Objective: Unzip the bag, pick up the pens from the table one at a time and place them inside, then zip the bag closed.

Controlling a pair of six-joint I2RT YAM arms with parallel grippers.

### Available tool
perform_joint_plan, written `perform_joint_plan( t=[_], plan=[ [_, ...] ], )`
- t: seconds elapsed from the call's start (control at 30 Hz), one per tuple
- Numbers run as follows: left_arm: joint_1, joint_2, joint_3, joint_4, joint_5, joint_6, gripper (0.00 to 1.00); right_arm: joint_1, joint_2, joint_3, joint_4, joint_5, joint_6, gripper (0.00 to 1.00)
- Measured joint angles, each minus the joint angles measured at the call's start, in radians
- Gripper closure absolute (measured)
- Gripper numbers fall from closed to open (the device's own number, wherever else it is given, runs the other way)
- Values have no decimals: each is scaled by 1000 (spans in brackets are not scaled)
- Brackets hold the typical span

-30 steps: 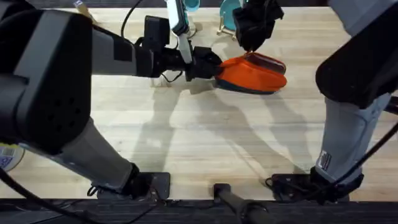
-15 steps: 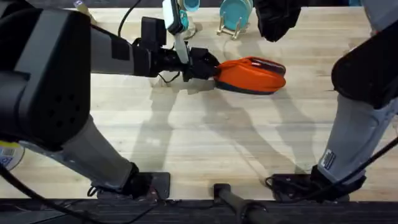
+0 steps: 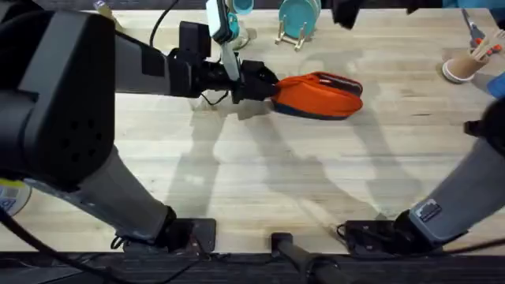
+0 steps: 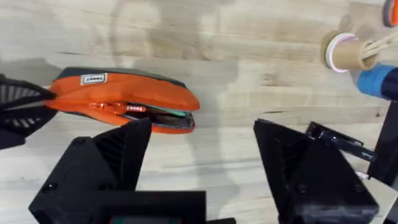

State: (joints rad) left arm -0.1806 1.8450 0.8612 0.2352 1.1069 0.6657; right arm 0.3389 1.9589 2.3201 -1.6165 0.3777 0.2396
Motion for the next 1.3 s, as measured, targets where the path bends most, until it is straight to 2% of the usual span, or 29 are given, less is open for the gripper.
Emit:
perform_joint_plan(
  t=[0.2,0.37,0.47,0.63,0.83,0.97,1.0,1.07,1.17,1.3],
  plan=[
    [0,0,0,0,0,0,959,-27,-90,1,0,-64,-27,5],
    [0,0,0,0,0,0,959,-87,-155,0,0,-170,-73,5],
    [0,0,0,0,0,0,959,-127,-217,-42,1,-215,-92,5],
    [0,0,0,-2,1,0,960,-182,-388,-249,27,-248,-121,6],
    [0,0,0,-3,1,0,960,-225,-573,-489,133,-299,-167,5],
    [1,0,0,-7,2,0,959,-310,-649,-623,225,-463,-214,6],
    [1,0,0,-7,3,0,959,-387,-664,-733,317,-633,-241,6],
    [1,0,0,-7,3,0,959,-425,-658,-811,384,-732,-249,6],
    [1,0,0,-7,3,0,960,-458,-646,-915,477,-849,-253,6],
    [2,0,0,-7,4,0,959,-466,-641,-1013,597,-941,-243,6]
  ],
)
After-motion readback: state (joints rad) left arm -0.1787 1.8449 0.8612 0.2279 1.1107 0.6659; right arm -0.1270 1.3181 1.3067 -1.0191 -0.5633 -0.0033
